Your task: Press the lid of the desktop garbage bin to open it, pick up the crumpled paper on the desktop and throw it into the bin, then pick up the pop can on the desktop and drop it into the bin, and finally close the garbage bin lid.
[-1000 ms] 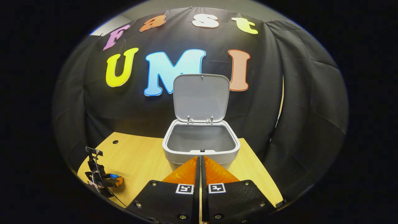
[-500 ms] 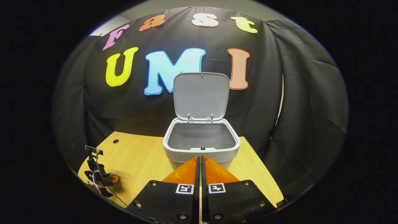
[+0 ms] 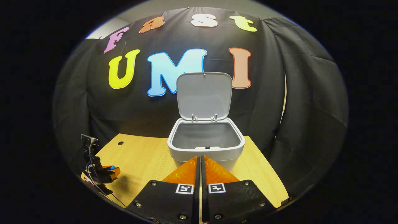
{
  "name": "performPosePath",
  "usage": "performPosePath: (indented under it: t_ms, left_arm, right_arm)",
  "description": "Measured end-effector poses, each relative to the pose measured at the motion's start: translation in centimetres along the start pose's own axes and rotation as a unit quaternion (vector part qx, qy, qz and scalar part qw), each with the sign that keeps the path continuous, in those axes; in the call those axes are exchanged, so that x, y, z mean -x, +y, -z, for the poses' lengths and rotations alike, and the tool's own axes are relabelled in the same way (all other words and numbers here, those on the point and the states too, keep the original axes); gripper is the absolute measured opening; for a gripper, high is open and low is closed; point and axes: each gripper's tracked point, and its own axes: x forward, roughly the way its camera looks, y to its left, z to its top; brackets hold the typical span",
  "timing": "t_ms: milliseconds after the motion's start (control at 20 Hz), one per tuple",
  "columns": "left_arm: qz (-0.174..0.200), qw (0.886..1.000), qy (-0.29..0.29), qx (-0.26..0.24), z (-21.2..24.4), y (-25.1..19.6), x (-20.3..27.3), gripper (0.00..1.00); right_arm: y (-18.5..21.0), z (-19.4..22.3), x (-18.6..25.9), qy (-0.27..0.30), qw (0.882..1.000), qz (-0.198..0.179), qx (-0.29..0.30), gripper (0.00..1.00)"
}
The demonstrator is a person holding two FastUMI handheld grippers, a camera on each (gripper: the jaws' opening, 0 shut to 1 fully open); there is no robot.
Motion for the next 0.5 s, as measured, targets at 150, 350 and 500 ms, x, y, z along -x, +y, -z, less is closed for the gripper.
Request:
performPosePath:
  t_ms: [150,350,500]
  left_arm:
    - [0.019,0.999,-0.029,0.001,-3.6,-2.2,1.0,0.41]
    - [0.051,0.996,-0.077,0.001,-9.5,-6.0,2.4,0.43]
    - [0.088,0.99,-0.112,-0.006,-13.8,-10.2,3.5,0.43]
  right_arm:
    - [-0.4,0.5,0.2,0.001,1.0,0.0,-0.006,0.03]
    - [-1.4,1.0,0.7,0.001,1.0,0.003,-0.013,0.03]
    - [-2.0,1.5,1.0,0.002,1.0,0.008,-0.024,0.03]
